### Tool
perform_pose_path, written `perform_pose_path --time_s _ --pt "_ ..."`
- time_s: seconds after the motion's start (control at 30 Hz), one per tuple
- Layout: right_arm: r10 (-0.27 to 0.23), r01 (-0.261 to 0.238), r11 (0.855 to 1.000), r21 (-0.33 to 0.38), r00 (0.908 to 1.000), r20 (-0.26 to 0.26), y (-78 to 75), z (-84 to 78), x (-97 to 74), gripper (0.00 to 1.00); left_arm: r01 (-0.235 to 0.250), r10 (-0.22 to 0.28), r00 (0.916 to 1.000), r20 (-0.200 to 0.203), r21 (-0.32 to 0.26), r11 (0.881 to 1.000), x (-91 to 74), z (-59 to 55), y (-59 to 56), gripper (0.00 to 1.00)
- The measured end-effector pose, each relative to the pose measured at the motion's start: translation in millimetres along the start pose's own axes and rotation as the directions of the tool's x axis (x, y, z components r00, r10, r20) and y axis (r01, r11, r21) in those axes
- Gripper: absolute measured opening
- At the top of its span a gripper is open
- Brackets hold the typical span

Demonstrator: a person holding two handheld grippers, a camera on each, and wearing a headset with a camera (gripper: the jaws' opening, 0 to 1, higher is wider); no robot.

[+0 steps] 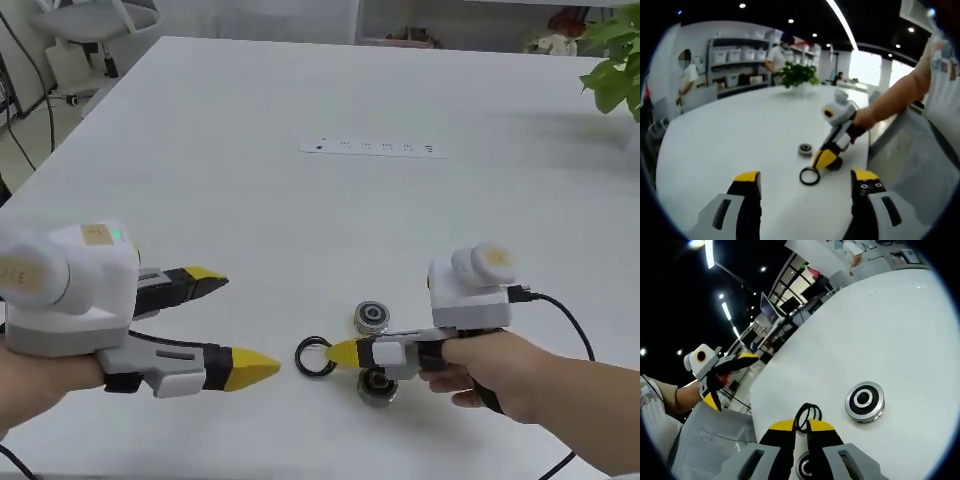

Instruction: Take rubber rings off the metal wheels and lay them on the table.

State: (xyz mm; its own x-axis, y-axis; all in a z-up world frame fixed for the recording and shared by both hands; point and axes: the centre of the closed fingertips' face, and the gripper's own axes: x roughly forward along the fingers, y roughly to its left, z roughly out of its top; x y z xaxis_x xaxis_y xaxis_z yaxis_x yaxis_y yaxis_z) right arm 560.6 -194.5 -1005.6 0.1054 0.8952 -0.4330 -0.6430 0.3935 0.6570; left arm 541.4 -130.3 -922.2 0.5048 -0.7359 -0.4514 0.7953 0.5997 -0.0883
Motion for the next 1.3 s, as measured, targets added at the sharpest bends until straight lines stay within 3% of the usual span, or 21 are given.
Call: perform_pose_path --time_s 0.43,0.9,1.3 --pt "-0.012 0.013 0.999 -0.030 0.9997 0.022 1.4 6.7 -8.8 0.19 -0.001 0.001 1.0000 -0.004 -0.005 1.000 0.1 -1.1 -1.1 0.73" --pt "-0.016 0.024 0.997 -0.077 0.9946 0.103 11.2 25.3 -38.4 0.30 0.008 -0.008 1.0000 0.001 0.002 1.000 1.4 6.2 -5.9 0.74" --pt "-0.065 0.093 0.978 -0.189 0.9862 0.152 17.0 34.9 -67.2 0.42 0.004 -0.004 0.9999 0.015 0.010 1.000 -3.6 13.1 -8.7 0.74"
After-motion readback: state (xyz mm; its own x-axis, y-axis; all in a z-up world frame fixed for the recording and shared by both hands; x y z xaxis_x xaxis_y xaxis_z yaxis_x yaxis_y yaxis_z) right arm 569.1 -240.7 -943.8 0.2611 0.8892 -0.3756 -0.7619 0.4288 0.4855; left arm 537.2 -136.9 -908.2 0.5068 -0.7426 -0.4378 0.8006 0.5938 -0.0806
